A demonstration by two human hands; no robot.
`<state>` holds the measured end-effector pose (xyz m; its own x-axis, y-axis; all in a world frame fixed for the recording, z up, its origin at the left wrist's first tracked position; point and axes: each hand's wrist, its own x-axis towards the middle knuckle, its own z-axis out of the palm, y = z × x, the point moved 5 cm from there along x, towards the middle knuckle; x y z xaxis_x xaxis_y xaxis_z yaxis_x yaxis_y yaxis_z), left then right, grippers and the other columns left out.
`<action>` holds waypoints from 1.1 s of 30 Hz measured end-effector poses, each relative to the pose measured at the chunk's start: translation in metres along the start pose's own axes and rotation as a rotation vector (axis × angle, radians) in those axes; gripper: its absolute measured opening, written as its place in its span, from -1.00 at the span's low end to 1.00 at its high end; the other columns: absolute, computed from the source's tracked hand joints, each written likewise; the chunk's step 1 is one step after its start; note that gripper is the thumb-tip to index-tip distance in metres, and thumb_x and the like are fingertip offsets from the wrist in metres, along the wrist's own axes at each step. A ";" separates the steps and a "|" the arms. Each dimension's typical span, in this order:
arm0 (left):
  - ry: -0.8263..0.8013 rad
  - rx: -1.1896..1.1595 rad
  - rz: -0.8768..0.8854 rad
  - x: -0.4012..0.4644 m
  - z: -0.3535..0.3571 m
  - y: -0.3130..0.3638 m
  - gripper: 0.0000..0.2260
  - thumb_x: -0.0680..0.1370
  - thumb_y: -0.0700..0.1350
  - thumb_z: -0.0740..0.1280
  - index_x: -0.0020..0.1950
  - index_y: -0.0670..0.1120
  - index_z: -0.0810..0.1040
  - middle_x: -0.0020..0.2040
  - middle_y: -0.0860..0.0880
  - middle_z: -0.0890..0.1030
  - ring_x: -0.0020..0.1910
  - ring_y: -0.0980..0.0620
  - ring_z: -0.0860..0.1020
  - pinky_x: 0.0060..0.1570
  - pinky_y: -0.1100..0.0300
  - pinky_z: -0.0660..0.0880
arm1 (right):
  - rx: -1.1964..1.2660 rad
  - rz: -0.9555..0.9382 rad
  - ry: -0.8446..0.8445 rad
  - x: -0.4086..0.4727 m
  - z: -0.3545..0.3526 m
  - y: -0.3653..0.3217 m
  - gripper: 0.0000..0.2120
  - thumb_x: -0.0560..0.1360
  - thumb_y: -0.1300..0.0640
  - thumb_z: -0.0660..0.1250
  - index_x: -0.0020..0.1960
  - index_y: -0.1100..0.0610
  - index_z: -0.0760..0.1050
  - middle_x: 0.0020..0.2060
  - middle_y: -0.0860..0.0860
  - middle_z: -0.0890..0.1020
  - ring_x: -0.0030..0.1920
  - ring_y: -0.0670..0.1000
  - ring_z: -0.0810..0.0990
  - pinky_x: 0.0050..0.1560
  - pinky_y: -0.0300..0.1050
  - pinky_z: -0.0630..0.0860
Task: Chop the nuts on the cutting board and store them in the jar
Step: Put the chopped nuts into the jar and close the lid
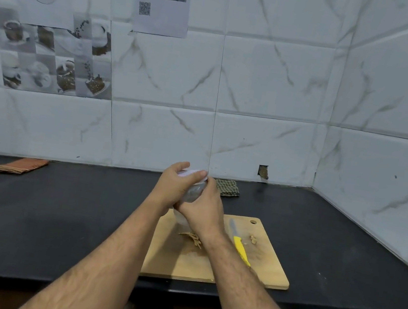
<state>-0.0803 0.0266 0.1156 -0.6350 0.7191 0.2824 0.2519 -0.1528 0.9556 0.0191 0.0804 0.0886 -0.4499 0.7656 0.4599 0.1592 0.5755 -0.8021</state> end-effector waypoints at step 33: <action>-0.223 -0.036 -0.033 0.003 -0.030 0.004 -0.41 0.45 -0.08 0.53 0.42 -0.03 0.40 0.21 -0.14 0.62 0.10 -0.03 0.66 0.05 0.17 0.58 | 0.045 -0.062 -0.287 0.009 0.001 -0.002 -0.36 0.16 -0.20 0.49 0.17 -0.09 0.39 0.04 -0.12 0.59 0.04 -0.08 0.59 0.06 0.04 0.58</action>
<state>-0.1028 0.0081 0.1227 -0.4645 0.8554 0.2294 0.2051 -0.1481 0.9675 0.0138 0.0864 0.0939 -0.6885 0.6129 0.3876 0.0875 0.6009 -0.7945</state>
